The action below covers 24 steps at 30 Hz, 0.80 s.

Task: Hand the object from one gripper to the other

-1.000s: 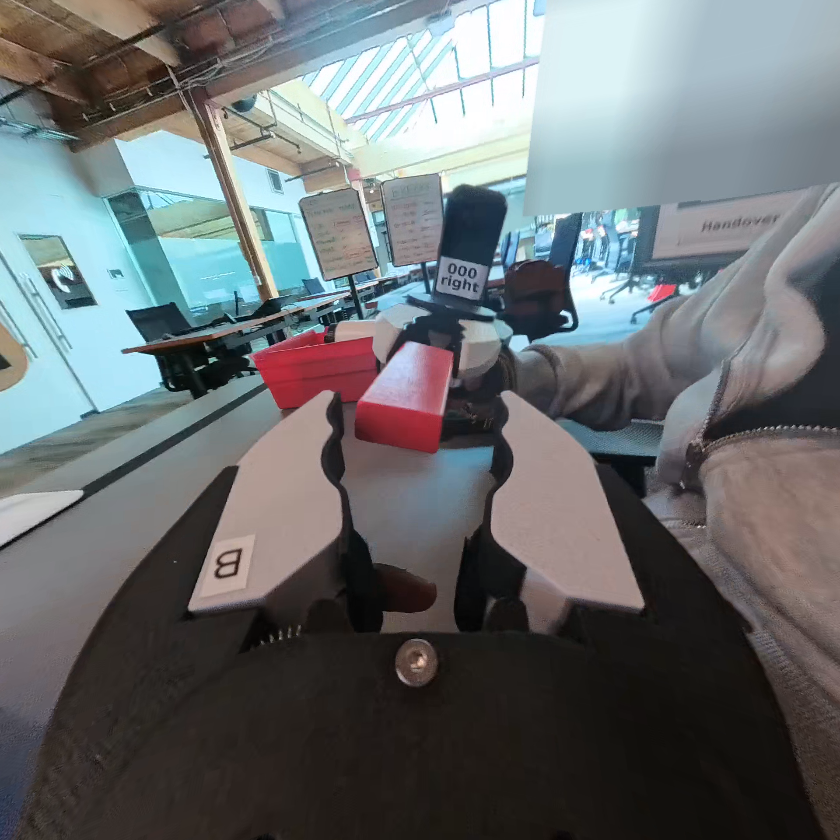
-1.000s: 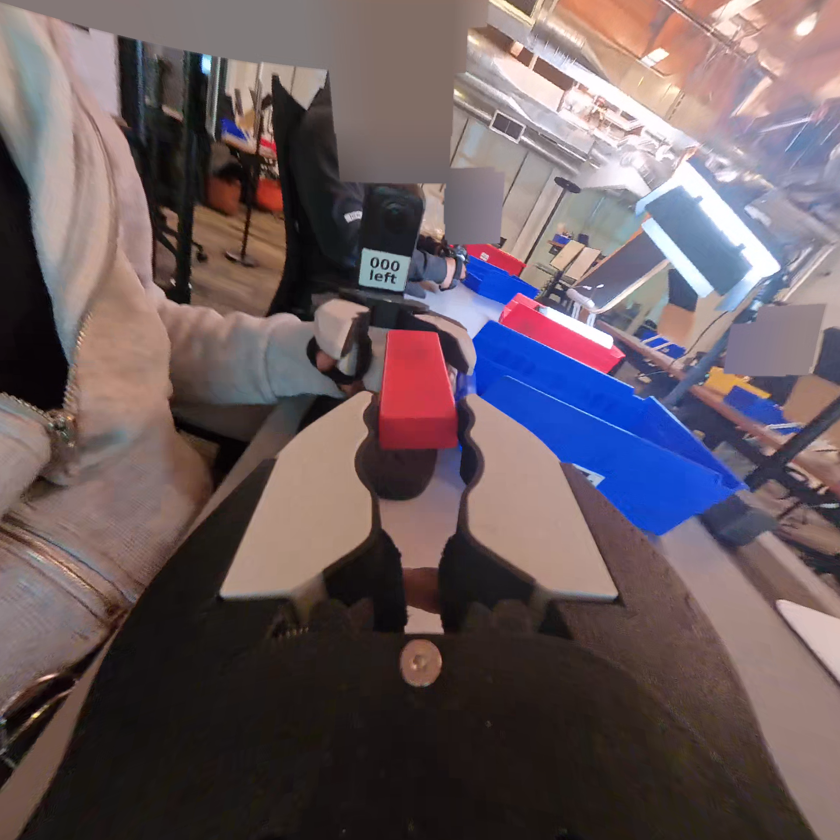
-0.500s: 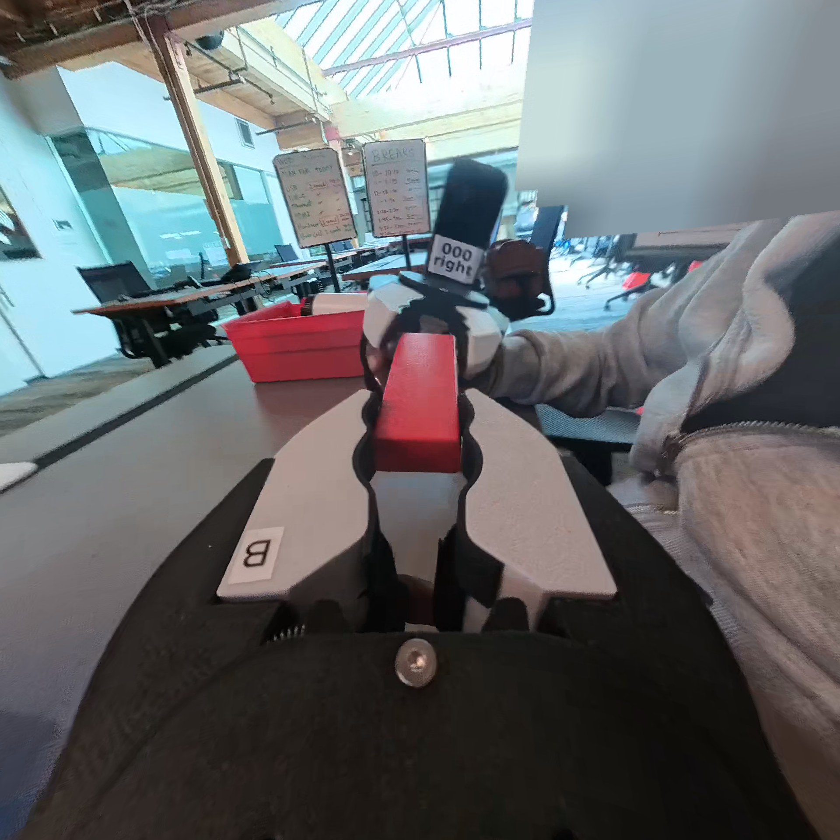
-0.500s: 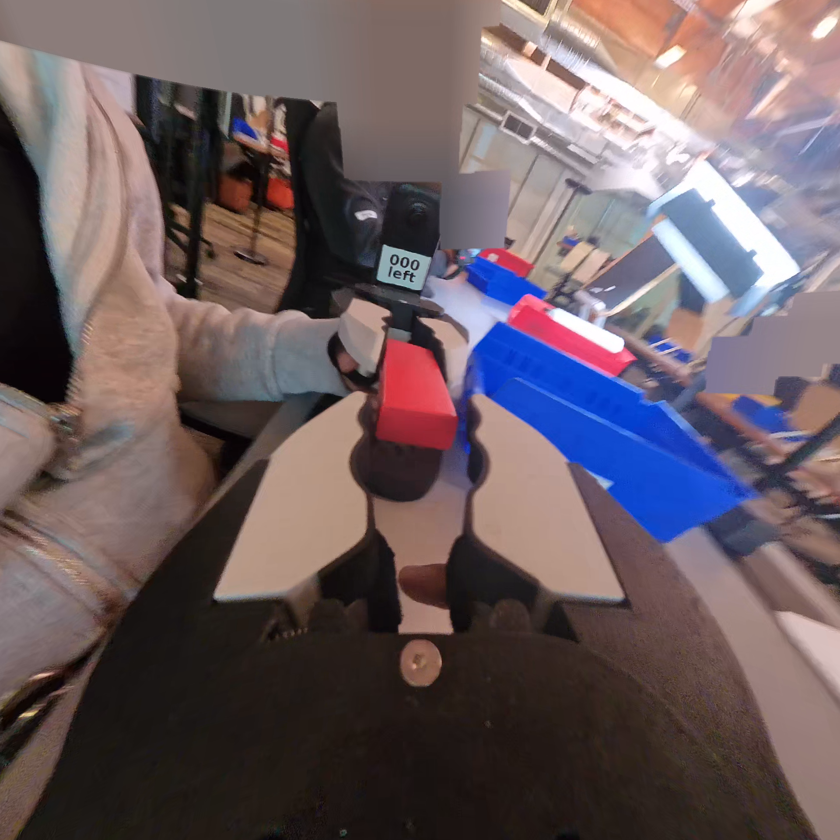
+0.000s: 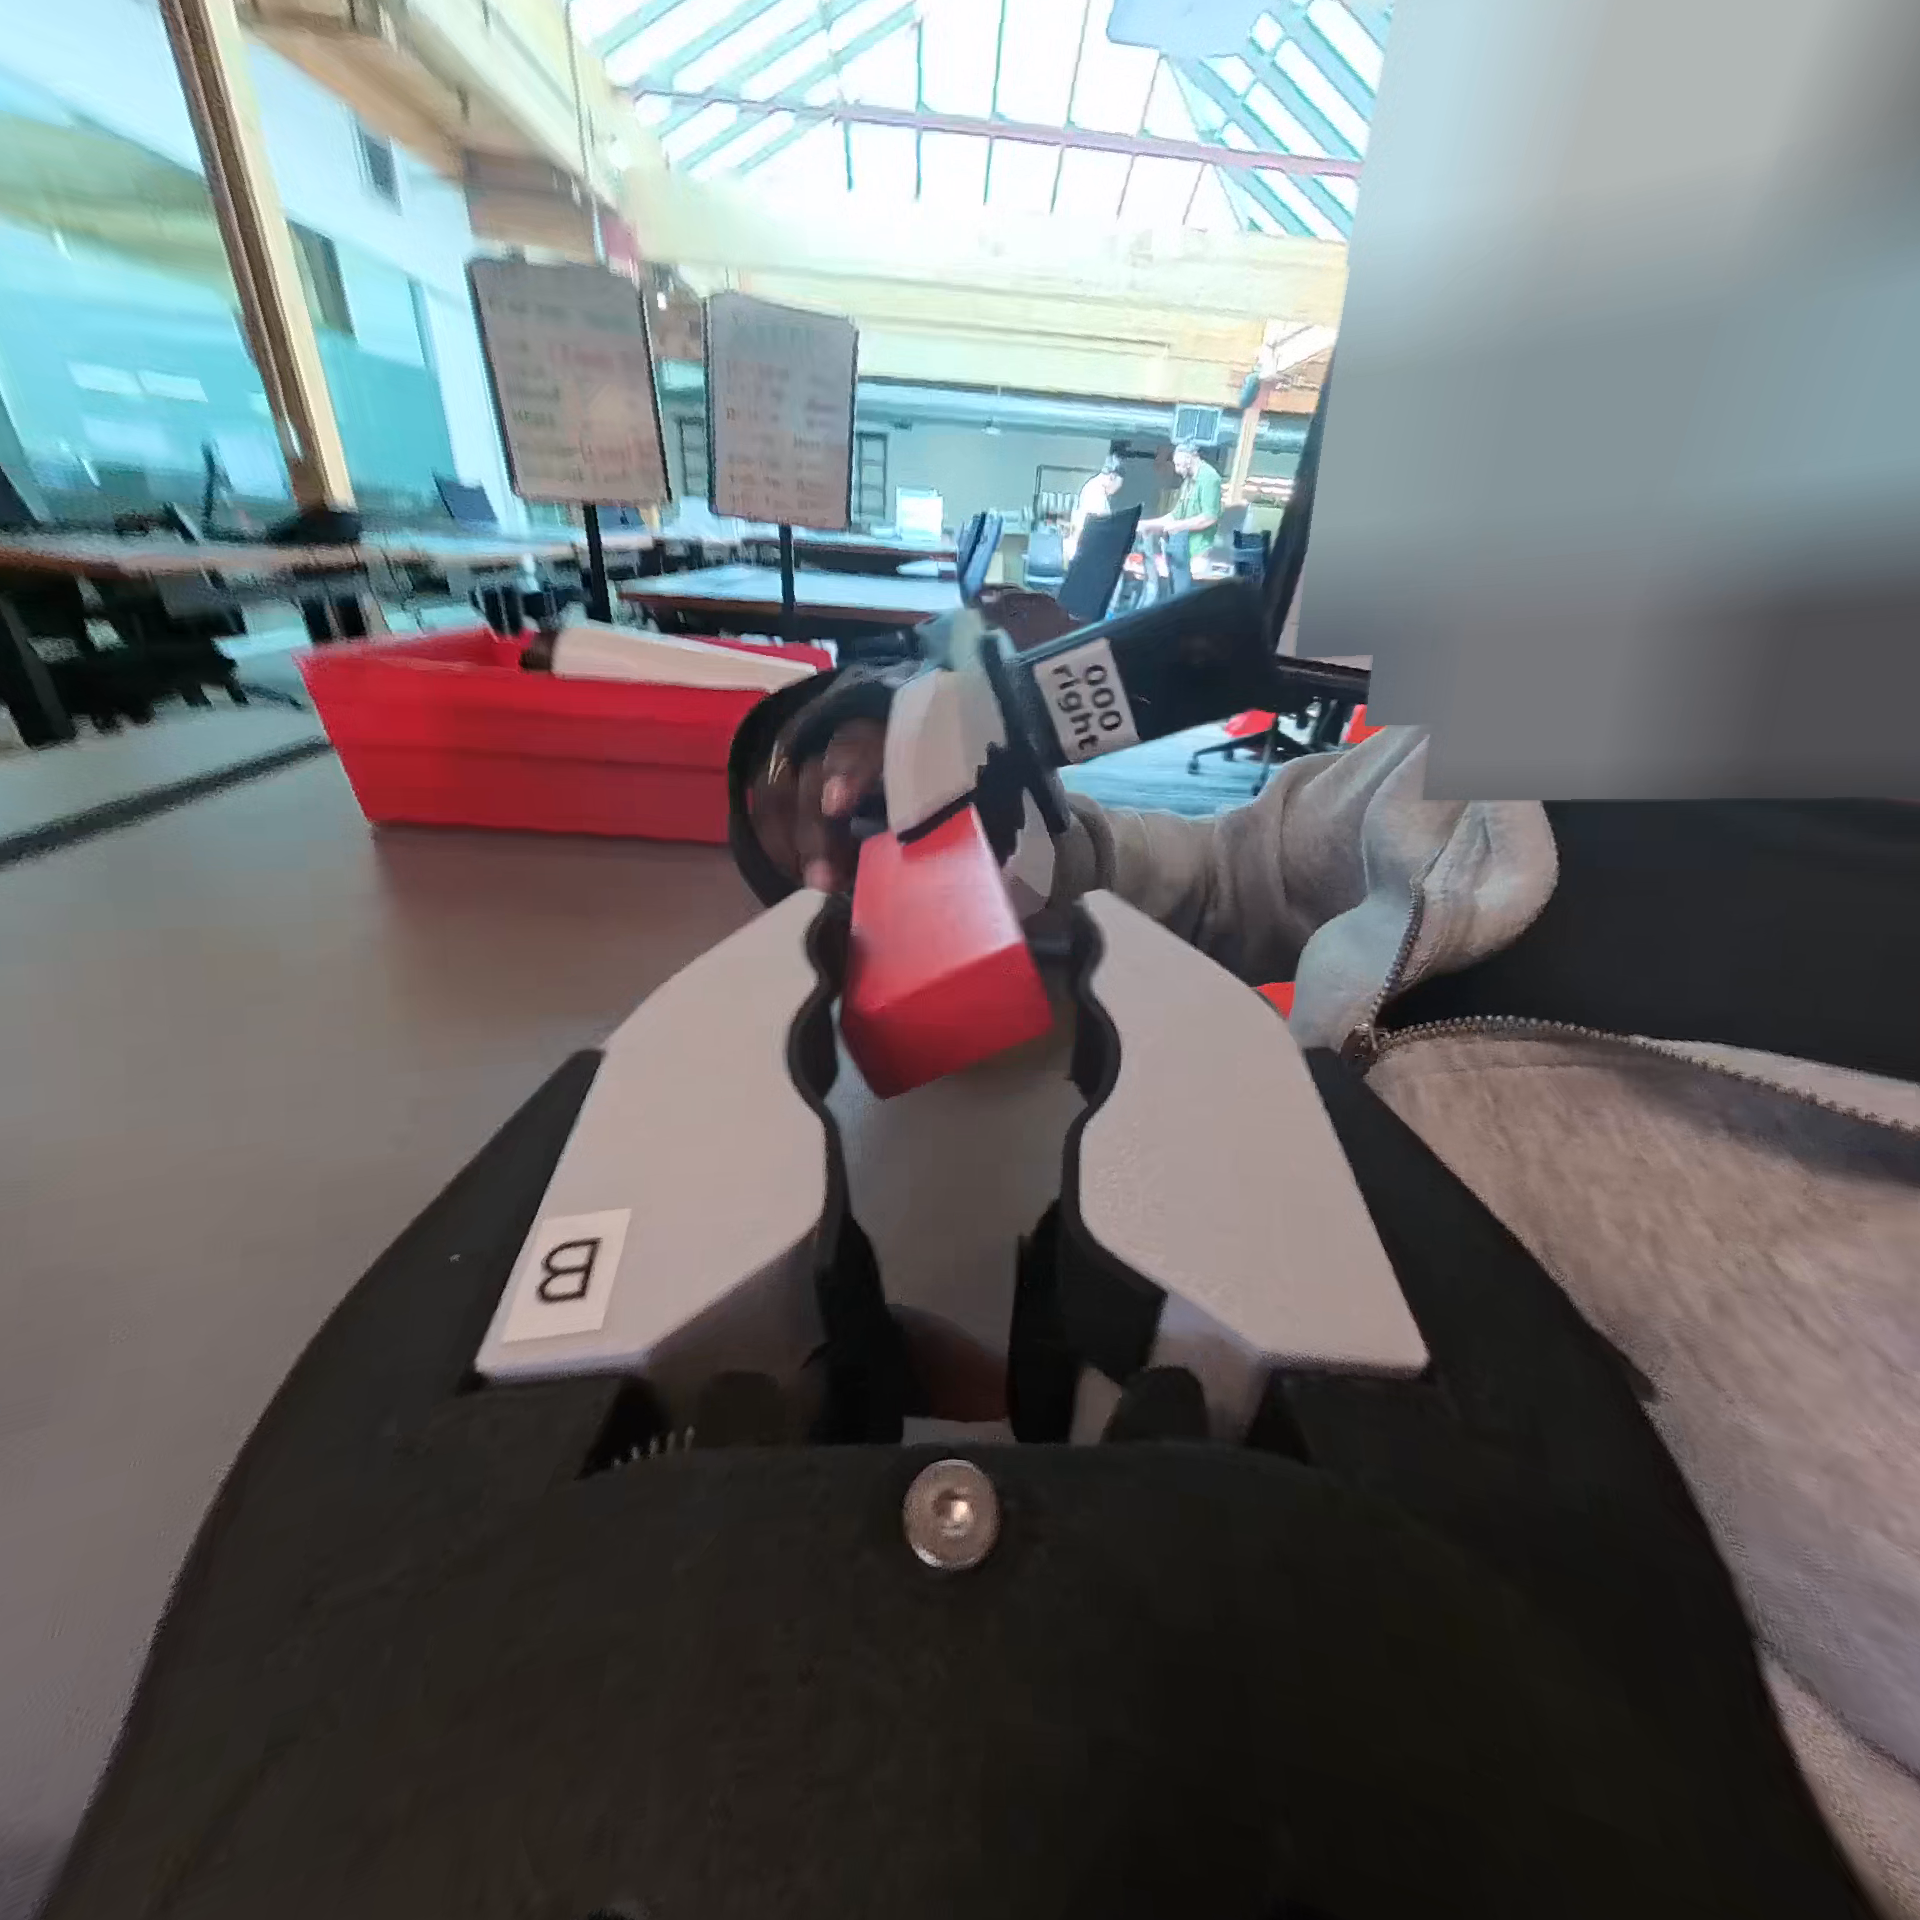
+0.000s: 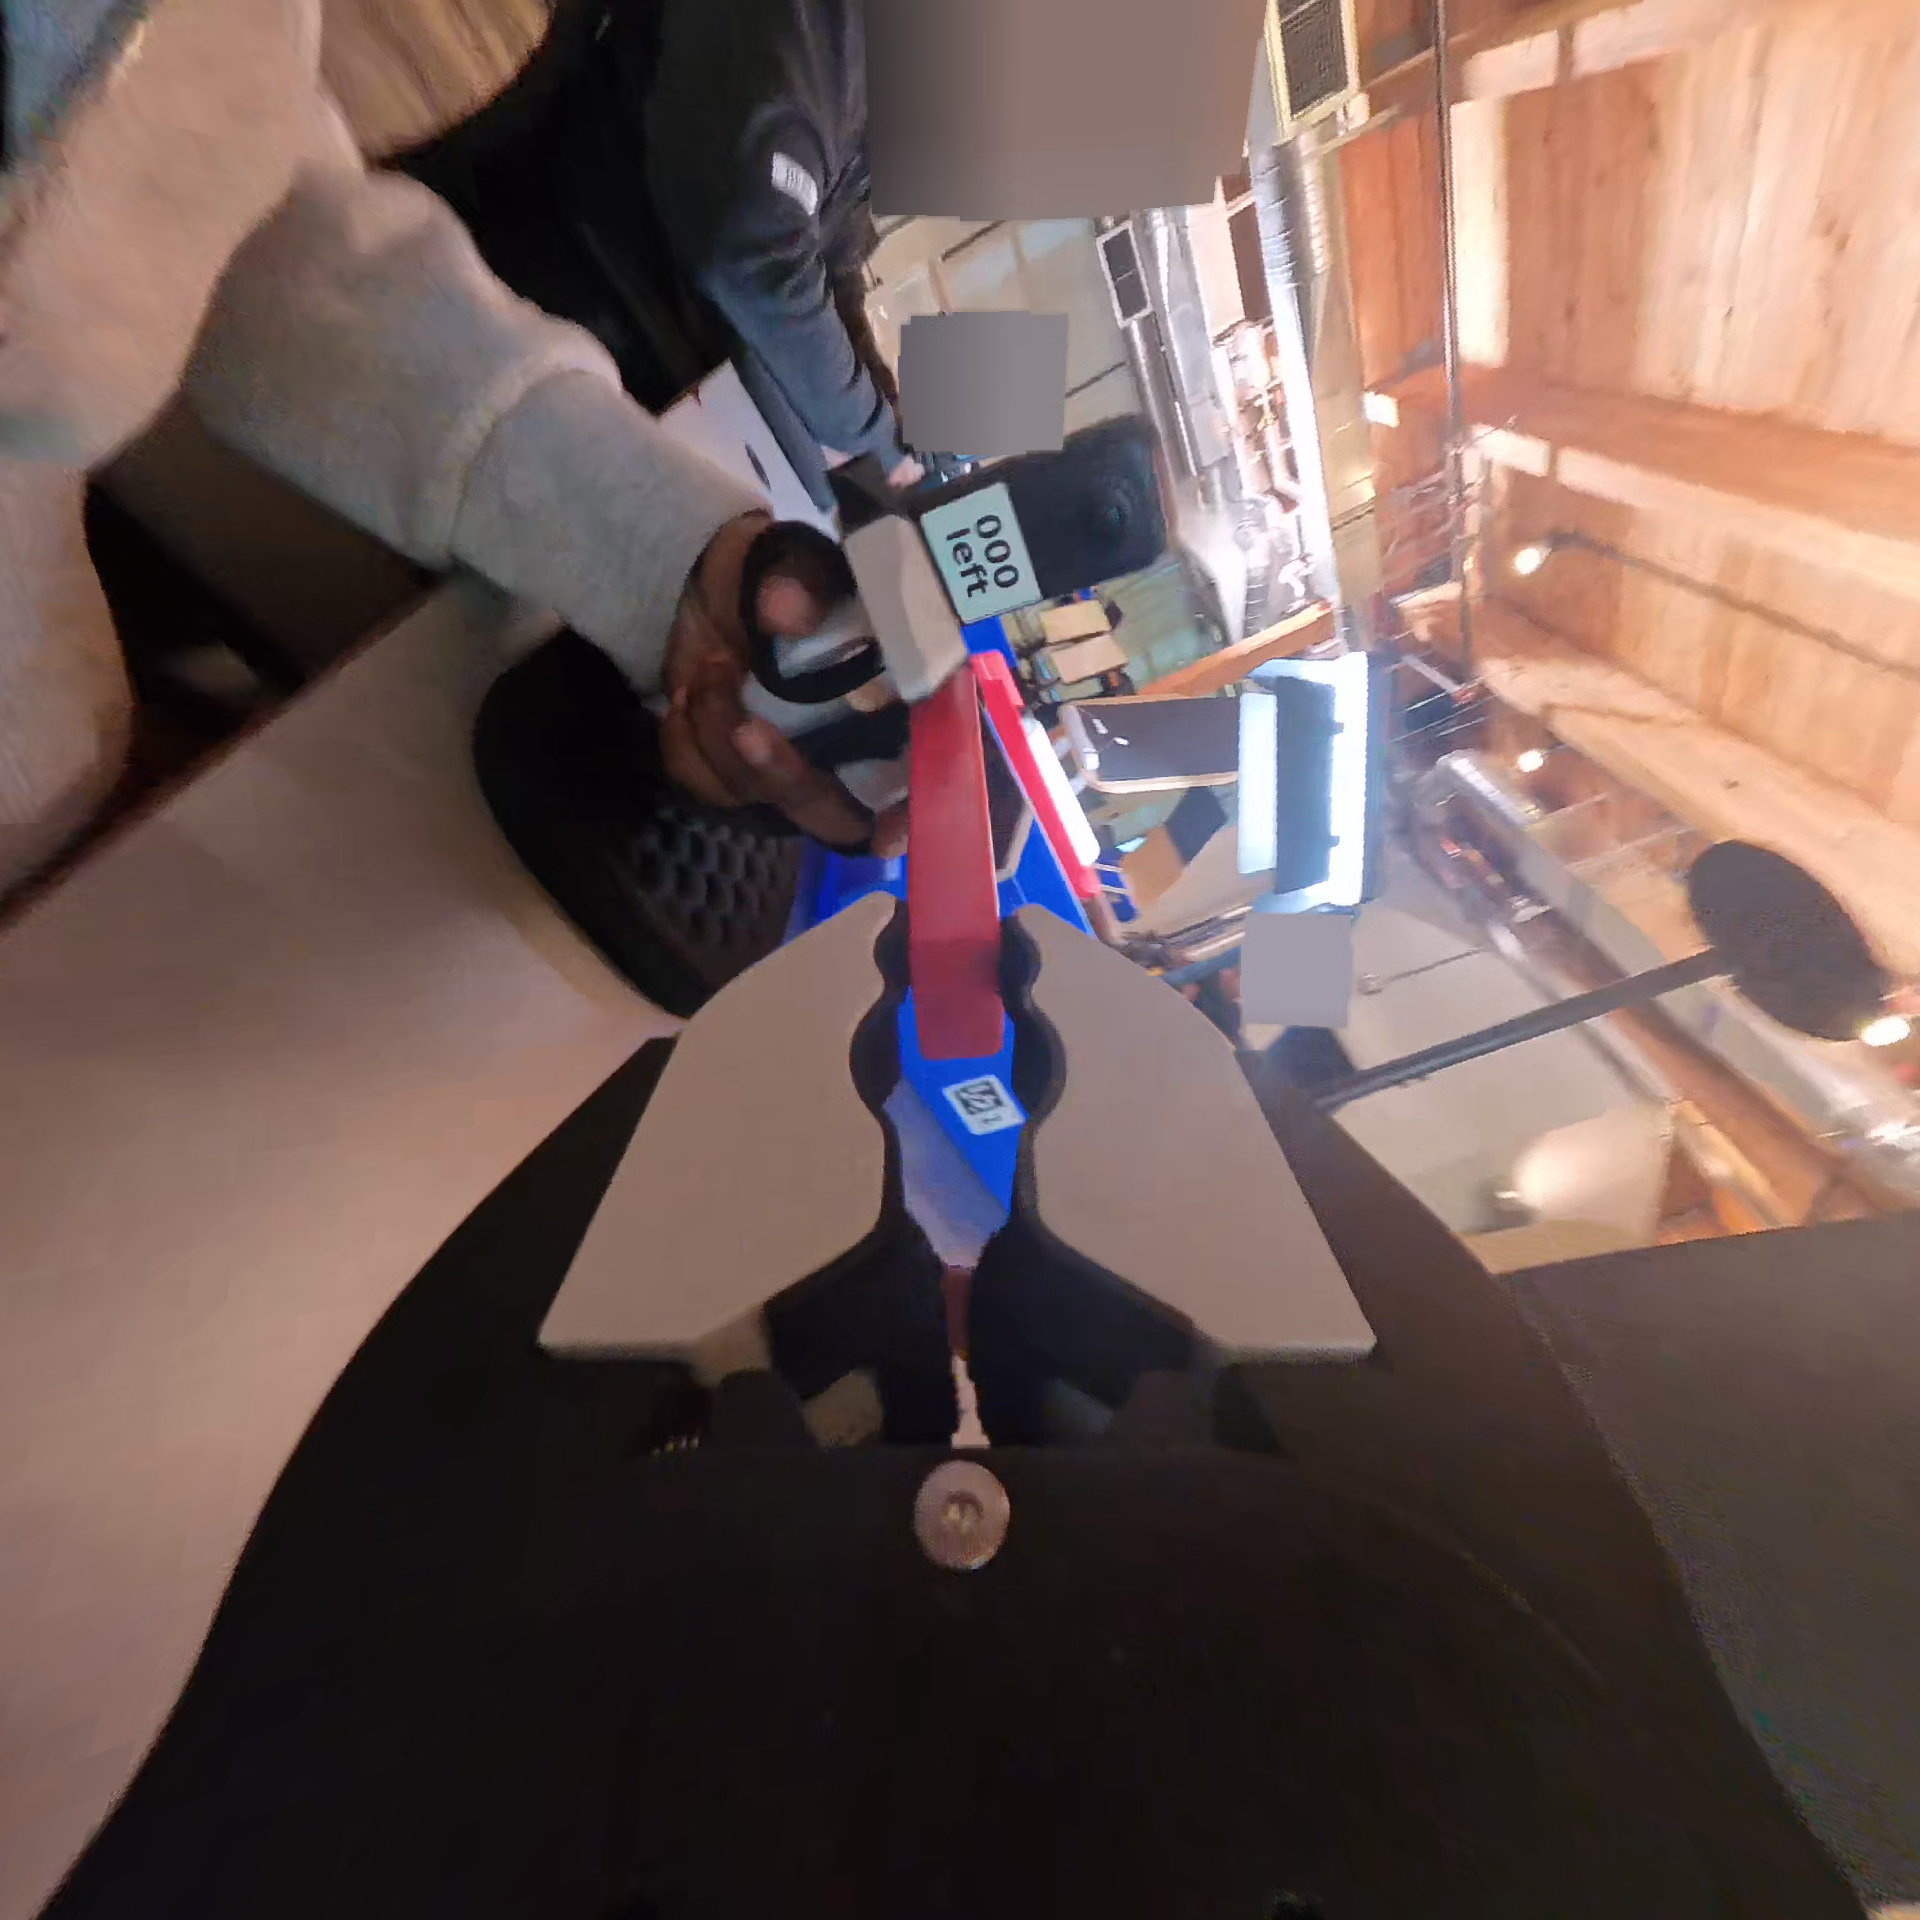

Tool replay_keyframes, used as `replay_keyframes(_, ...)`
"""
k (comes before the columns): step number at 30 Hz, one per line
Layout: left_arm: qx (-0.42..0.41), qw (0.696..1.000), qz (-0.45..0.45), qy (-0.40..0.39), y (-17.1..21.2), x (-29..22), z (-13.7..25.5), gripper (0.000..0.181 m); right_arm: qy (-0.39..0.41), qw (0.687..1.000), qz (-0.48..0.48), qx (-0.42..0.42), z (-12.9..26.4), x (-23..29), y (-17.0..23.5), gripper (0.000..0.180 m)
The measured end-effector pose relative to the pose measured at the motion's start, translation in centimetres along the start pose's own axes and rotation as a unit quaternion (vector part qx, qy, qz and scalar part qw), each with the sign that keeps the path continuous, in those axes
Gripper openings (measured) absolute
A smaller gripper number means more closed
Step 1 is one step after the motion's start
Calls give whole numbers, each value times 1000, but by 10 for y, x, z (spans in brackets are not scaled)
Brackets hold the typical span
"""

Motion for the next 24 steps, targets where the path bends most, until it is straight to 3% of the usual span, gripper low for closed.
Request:
replay_keyframes(1, -12, 999, -30, 3, -1, -3, -1, 50, 2, 999, -38, -8, 0, -2, 0, 16)
replay_keyframes(5, -21, 989, -143, -24, -2, -4, -2, 51, 9, 973, -228, -33, 2, -12, 7, 16)
replay_keyframes(7, -10, 986, -159, -44, -1, 0, -2, 36, 8, 947, -315, -56, 3, -16, 9, 16)
replay_keyframes(9, -9, 985, -164, -48, -2, 1, -1, 19, 6, 931, -359, -61, 3, -18, 12, 16)
replay_keyframes(13, -2, 990, -130, -48, -2, 3, 1, 17, 4, 921, -385, -58, 2, -17, 15, 16)
replay_keyframes(15, -13, 996, -78, -49, -4, 5, 2, 16, 19, 931, -359, -61, 2, -19, 14, 23)
replay_keyframes(18, -47, 998, 17, -41, -8, 10, 7, 16, 57, 976, -206, -35, 4, -19, 11, 52)
replay_keyframes(21, -54, 995, 76, -44, -8, 15, 9, 15, 69, 997, -28, 0, 0, -11, 4, 56)
replay_keyframes(24, -39, 996, 75, -34, -5, 12, 6, 16, 61, 996, 57, 24, -5, -3, 3, 56)
Point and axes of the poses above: each gripper's, where its closed fingertips meet, z back along the fingers, y out of its underside, x = y × z across the jaws, the point moved 6 cm from there along z, back along the fingers, and after that the axes turned 13 degrees about -x, right-handed, at the moved point
